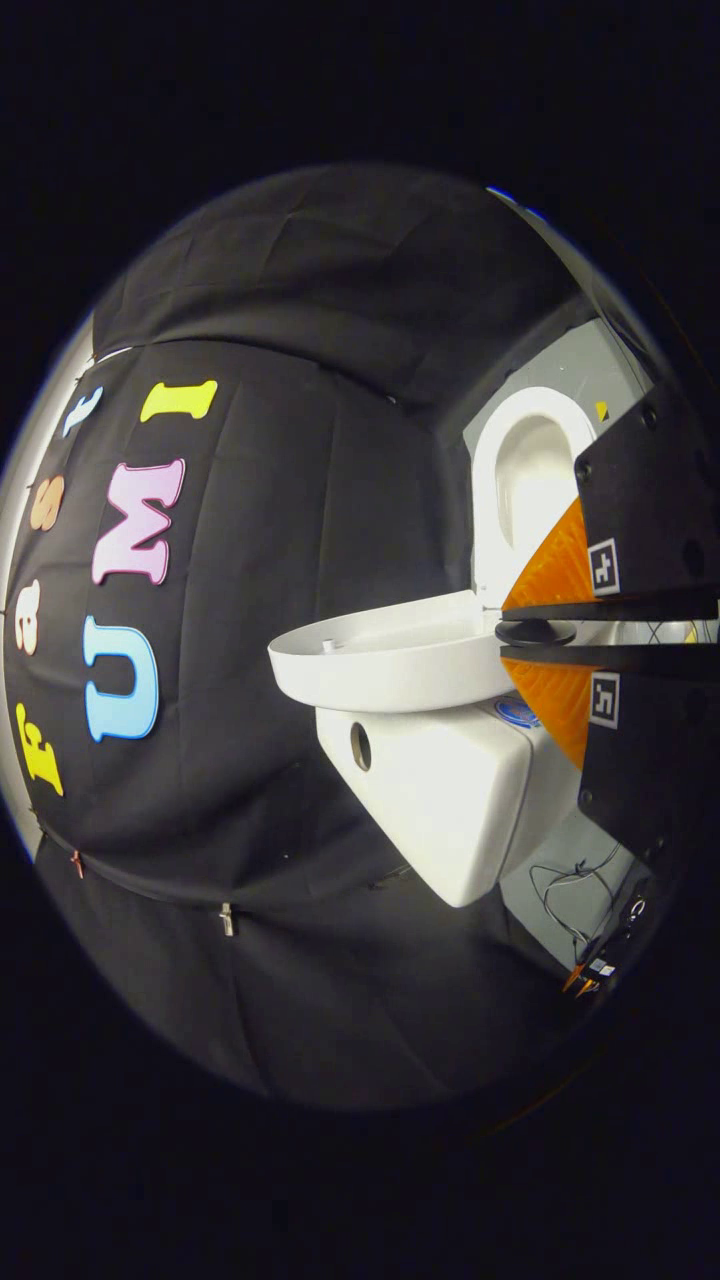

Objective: Open the toilet lid.

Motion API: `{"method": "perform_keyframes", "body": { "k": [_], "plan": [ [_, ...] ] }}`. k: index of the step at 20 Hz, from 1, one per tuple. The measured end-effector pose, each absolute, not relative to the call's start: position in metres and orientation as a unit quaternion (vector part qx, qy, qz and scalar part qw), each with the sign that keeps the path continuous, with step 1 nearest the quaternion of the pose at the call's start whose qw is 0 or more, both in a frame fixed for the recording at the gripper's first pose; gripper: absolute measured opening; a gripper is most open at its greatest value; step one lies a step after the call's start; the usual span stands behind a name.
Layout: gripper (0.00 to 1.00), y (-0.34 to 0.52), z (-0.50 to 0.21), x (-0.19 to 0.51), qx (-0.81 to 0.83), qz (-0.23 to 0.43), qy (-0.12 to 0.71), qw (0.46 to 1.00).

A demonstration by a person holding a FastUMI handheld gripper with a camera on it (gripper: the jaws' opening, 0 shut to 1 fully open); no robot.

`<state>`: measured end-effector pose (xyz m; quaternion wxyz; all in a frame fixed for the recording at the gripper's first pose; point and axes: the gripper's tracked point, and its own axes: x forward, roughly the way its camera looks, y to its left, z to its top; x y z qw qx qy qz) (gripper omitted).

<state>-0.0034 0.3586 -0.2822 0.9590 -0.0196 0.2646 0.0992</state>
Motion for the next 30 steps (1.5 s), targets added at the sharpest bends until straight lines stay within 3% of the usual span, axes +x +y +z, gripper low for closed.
{"method": "perform_keyframes", "body": {
  "k": [12,14,21,30],
  "plan": [
    [0.17,0.36,-0.285,-0.002,-0.031,0.093,0.259,0.961],
    [0.23,0.362,-0.282,-0.004,-0.028,0.1,0.258,0.96],
    [0.99,0.366,-0.282,-0.009,-0.047,0.118,0.257,0.958],
    [0.99,0.36,-0.235,-0.013,-0.027,0.136,0.229,0.963]
  ]
}}
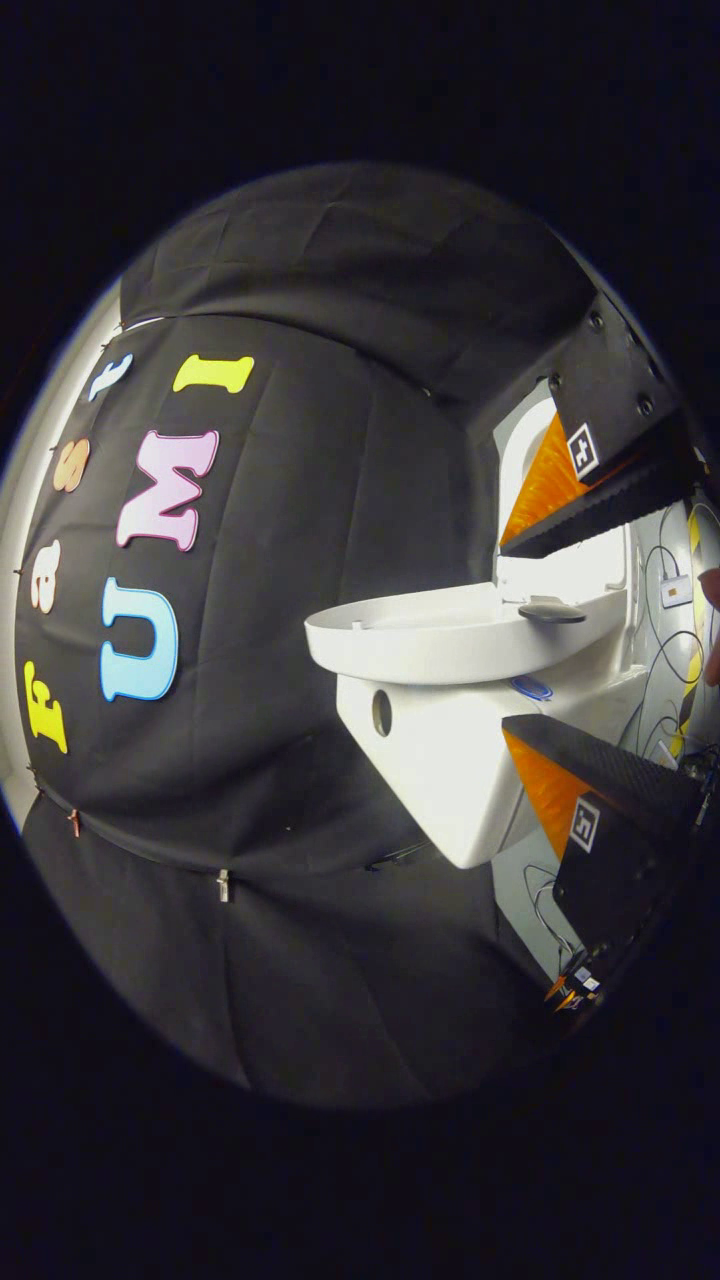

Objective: Open the toilet lid.

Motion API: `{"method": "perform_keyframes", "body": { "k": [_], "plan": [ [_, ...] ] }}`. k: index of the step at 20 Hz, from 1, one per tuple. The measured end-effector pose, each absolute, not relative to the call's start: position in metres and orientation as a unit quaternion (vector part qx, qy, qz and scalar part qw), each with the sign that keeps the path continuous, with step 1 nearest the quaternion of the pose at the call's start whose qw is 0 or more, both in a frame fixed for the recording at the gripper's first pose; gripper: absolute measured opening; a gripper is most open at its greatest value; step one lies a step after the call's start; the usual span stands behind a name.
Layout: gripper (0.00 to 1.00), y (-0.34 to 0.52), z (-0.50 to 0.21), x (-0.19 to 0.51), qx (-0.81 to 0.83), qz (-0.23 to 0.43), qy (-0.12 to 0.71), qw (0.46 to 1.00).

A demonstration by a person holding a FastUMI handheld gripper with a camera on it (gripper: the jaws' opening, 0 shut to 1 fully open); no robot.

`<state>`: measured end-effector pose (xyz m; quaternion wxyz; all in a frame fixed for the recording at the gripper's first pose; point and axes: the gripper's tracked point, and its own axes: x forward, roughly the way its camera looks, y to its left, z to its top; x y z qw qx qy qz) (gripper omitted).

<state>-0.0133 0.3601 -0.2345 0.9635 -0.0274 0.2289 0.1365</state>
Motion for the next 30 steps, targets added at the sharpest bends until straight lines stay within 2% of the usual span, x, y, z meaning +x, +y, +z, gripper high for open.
{"method": "perform_keyframes", "body": {
  "k": [14,30],
  "plan": [
    [0.99,0.296,-0.112,-0.001,0.014,0.14,0.154,0.978],
    [0.99,0.149,-0.029,-0.002,0.06,0.093,0.074,0.991]
  ]
}}
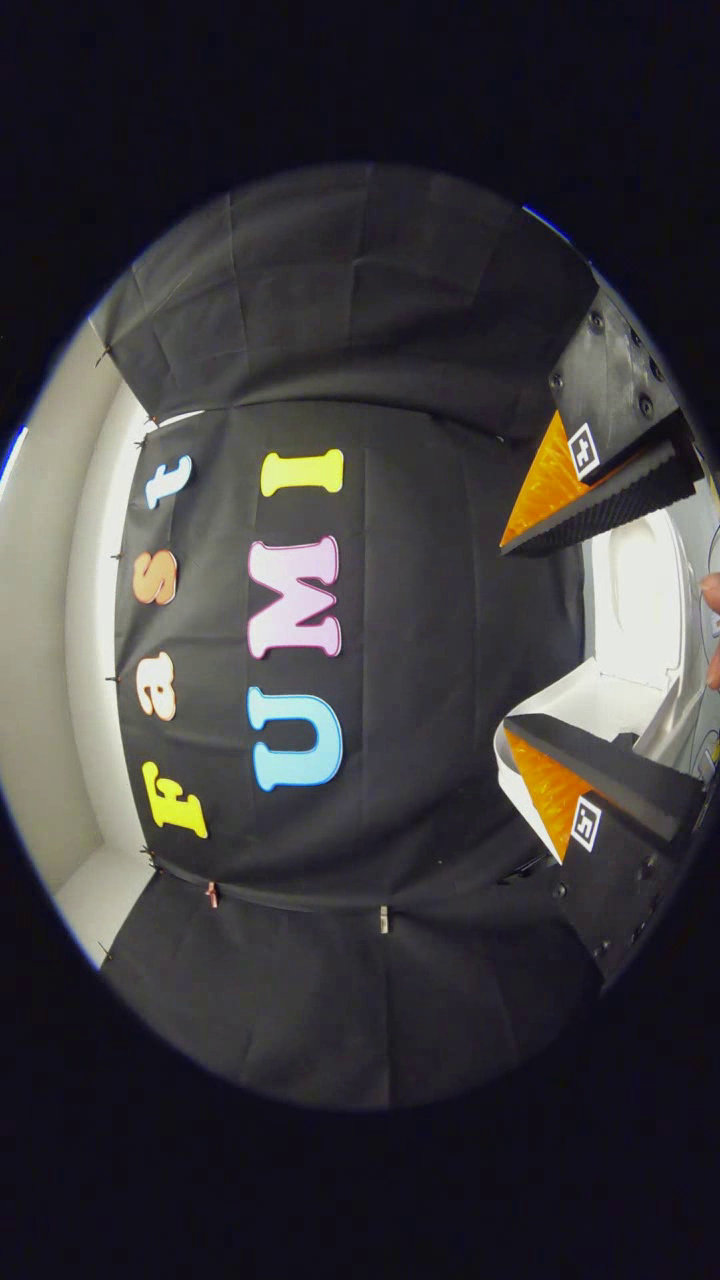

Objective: Open the toilet lid.

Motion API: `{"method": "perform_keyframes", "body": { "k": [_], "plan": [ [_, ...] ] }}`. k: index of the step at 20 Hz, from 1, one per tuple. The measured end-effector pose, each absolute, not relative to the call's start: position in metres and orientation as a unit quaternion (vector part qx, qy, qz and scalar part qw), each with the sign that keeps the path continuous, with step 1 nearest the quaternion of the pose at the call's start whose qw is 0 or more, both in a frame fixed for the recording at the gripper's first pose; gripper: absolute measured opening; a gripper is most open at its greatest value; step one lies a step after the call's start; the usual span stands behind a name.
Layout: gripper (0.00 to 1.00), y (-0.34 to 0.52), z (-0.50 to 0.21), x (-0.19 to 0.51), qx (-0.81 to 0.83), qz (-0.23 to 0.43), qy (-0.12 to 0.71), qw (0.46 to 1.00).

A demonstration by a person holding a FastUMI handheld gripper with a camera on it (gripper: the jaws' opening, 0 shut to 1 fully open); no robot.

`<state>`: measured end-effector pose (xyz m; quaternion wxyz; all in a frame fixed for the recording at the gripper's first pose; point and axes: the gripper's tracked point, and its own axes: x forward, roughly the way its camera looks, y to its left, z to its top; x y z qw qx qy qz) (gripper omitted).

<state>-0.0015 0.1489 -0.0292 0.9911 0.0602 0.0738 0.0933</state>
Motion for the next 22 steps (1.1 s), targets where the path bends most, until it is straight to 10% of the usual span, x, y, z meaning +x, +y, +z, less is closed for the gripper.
{"method": "perform_keyframes", "body": {
  "k": [22],
  "plan": [
    [0.99,0.012,-0.008,-0.013,0.056,0.026,0.026,0.998]
  ]
}}
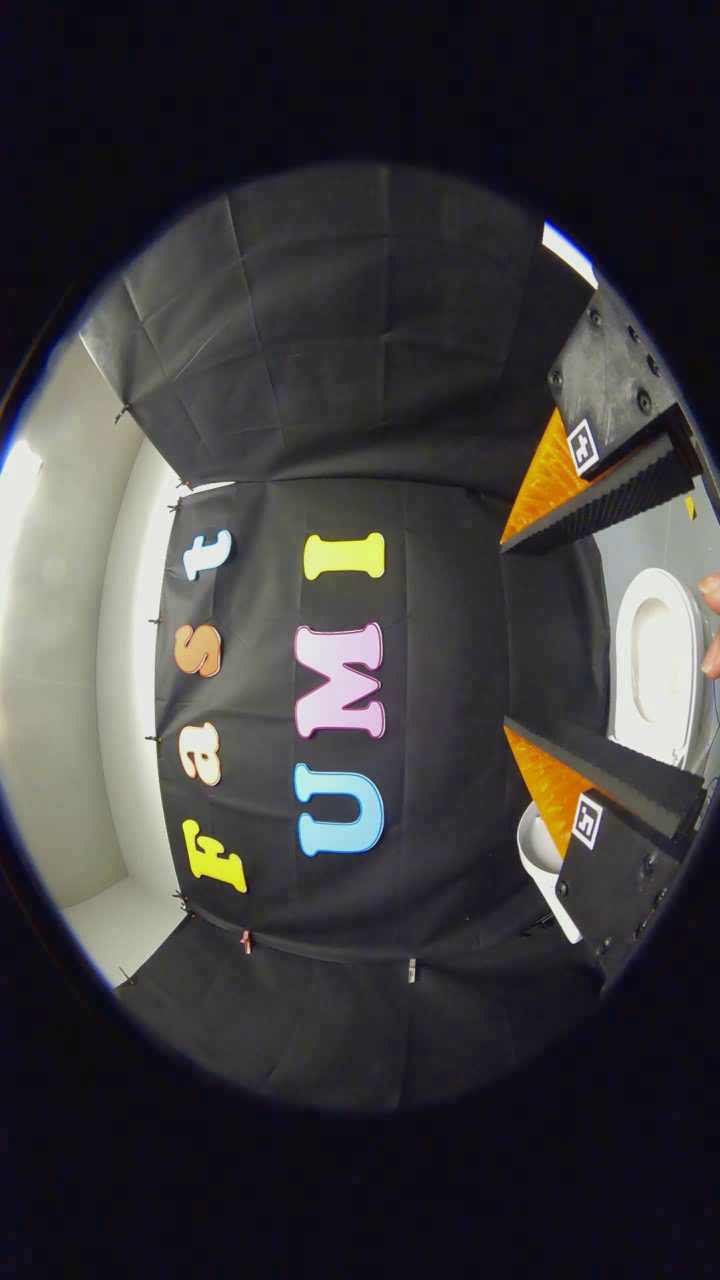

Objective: Open the toilet lid.

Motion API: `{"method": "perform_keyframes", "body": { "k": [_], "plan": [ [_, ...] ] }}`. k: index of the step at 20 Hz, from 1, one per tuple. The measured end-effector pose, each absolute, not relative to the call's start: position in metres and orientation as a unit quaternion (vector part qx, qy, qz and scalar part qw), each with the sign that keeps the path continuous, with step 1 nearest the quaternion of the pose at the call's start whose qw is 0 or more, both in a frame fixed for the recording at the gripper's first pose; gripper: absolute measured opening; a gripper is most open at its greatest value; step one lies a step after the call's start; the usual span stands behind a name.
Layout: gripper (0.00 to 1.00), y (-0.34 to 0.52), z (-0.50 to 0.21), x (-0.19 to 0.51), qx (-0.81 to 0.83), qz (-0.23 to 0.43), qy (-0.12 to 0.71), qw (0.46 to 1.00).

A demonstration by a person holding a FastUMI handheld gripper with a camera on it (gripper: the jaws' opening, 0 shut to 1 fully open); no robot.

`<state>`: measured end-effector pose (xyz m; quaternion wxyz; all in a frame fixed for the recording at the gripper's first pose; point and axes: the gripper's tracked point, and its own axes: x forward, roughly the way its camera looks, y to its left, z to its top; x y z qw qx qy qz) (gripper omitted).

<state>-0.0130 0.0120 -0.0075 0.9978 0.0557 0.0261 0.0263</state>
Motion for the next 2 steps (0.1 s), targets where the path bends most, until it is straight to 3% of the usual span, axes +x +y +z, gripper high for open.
{"method": "perform_keyframes", "body": {
  "k": [2],
  "plan": [
    [0.99,0.0134,-0.008,-0.0135,0.057,0.027,0.028,0.998]
  ]
}}
